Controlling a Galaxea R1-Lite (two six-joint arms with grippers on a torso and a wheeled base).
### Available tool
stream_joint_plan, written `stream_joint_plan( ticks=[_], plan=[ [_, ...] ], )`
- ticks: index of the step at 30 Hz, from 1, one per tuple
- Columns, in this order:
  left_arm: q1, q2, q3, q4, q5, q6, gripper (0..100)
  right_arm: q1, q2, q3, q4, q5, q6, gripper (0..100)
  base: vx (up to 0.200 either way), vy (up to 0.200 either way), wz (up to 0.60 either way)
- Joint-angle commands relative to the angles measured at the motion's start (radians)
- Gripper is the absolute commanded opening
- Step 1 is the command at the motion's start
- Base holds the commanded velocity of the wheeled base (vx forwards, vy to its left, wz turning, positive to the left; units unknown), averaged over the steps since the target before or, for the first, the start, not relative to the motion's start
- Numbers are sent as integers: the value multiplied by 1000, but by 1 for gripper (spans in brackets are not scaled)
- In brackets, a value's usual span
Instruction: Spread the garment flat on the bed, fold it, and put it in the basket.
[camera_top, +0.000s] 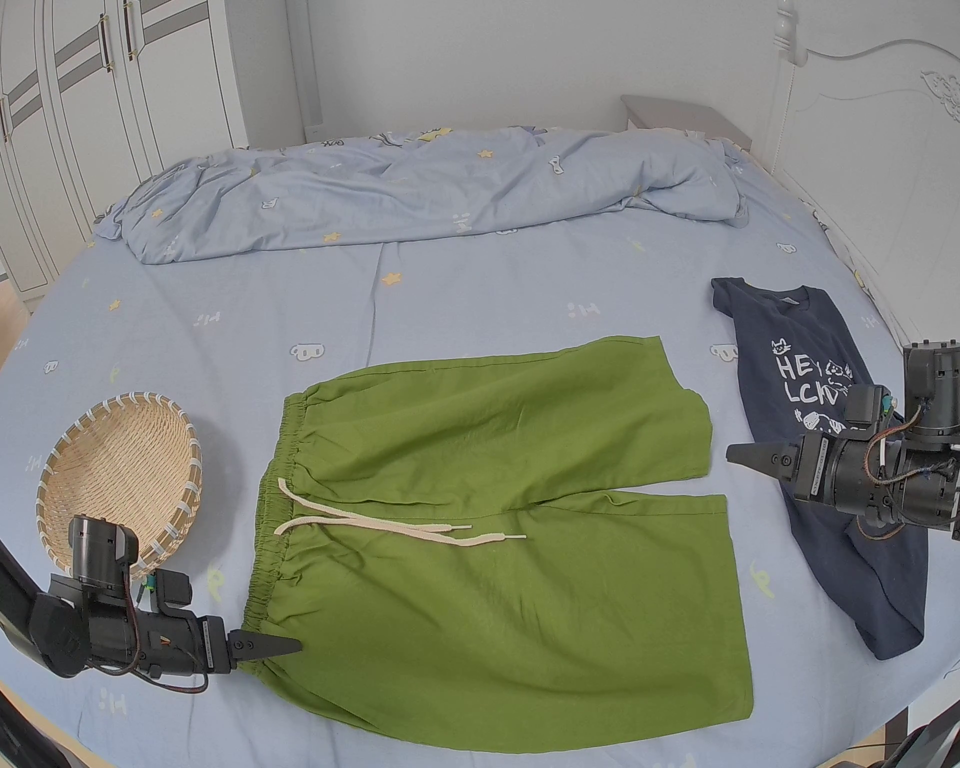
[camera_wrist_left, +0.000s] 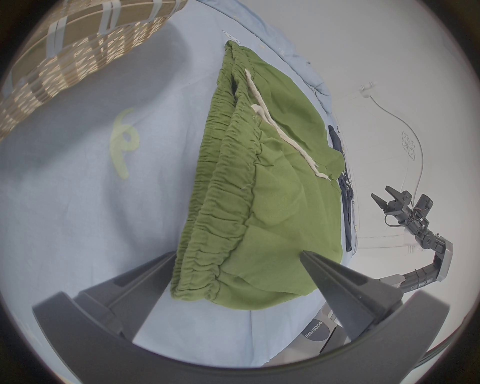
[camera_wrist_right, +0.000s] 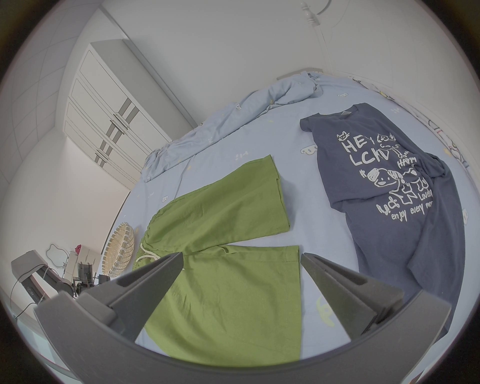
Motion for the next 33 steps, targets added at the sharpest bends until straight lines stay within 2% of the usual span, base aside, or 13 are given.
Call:
stream_joint_plan(
  ticks=[1, 6, 7, 14, 22, 25, 28, 30, 33],
  plan=[
    [-1, 12, -6, 0, -2, -1, 100, -1, 2, 0, 0, 1, 0, 100, 0, 0, 0],
    [2, 12, -2, 0, -4, -2, 100, -2, 4, 0, 0, 1, 1, 100, 0, 0, 0],
    [2, 12, -2, 0, -4, -2, 0, -1, 4, 0, 0, 1, 1, 100, 0, 0, 0],
    [11, 5, 20, 0, -4, -1, 0, -8, 6, 0, -2, 1, 1, 100, 0, 0, 0],
    [68, -57, 67, 0, -4, -1, 0, -2, 2, 3, 6, 1, 0, 100, 0, 0, 0],
    [106, -106, 103, 0, -5, 1, 0, 2, 6, 54, 12, 7, -2, 100, 0, 0, 0],
    [127, -129, 116, 0, -7, 14, 0, 4, 10, 101, 30, 39, -2, 100, 0, 0, 0],
    [144, -130, 129, 0, -7, 51, 0, 2, 25, 169, 58, 123, -2, 100, 0, 0, 0],
    [147, -121, 132, 1, -5, 62, 0, 2, 44, 239, 70, 200, -6, 100, 0, 0, 0]
  ],
)
